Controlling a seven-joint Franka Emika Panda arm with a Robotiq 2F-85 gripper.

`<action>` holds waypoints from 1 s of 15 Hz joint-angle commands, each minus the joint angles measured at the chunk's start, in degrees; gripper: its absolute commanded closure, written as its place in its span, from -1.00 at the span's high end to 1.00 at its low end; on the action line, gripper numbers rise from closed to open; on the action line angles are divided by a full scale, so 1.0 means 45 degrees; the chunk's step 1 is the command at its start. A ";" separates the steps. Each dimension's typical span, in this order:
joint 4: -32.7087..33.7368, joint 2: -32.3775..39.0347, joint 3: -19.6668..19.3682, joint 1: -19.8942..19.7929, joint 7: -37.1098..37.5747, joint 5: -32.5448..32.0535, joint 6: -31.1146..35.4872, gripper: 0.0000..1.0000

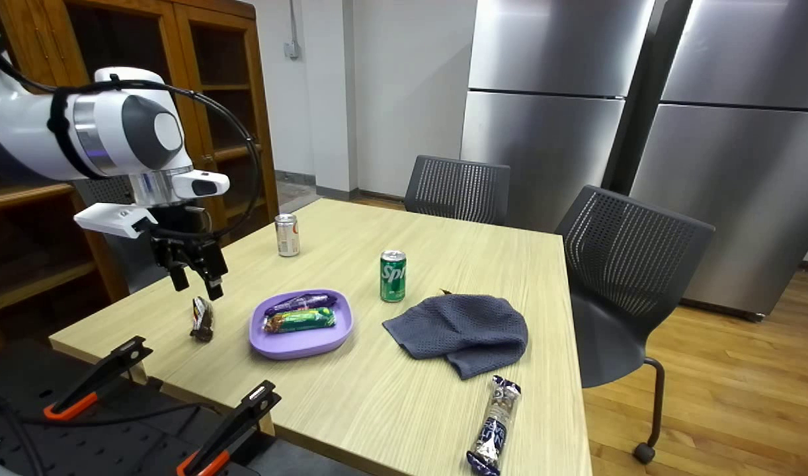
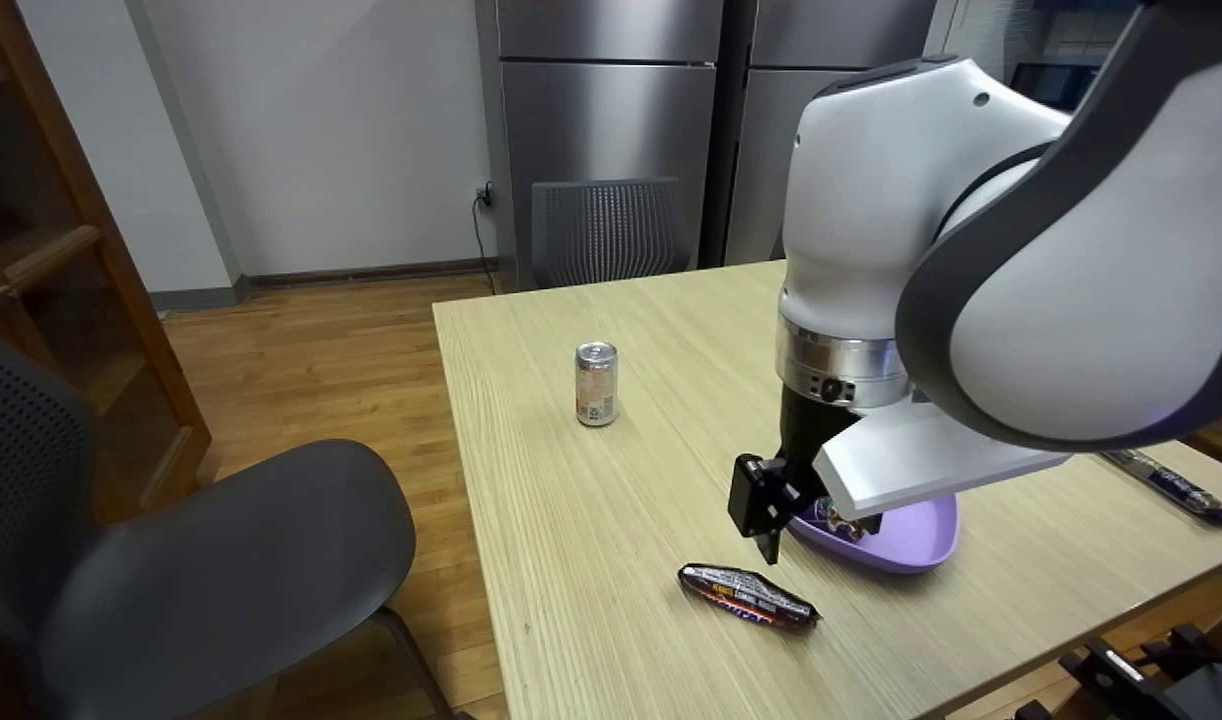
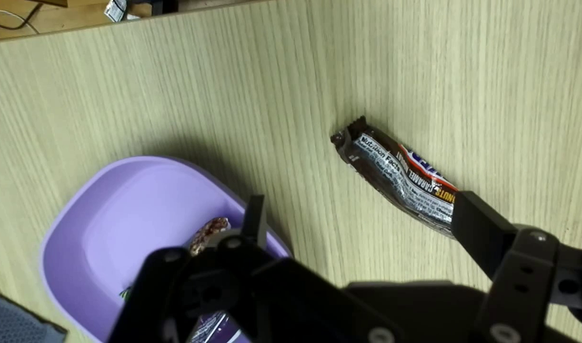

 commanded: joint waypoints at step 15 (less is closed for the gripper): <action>0.0152 0.0123 0.0266 -0.0192 -0.0317 -0.0148 0.0282 1.00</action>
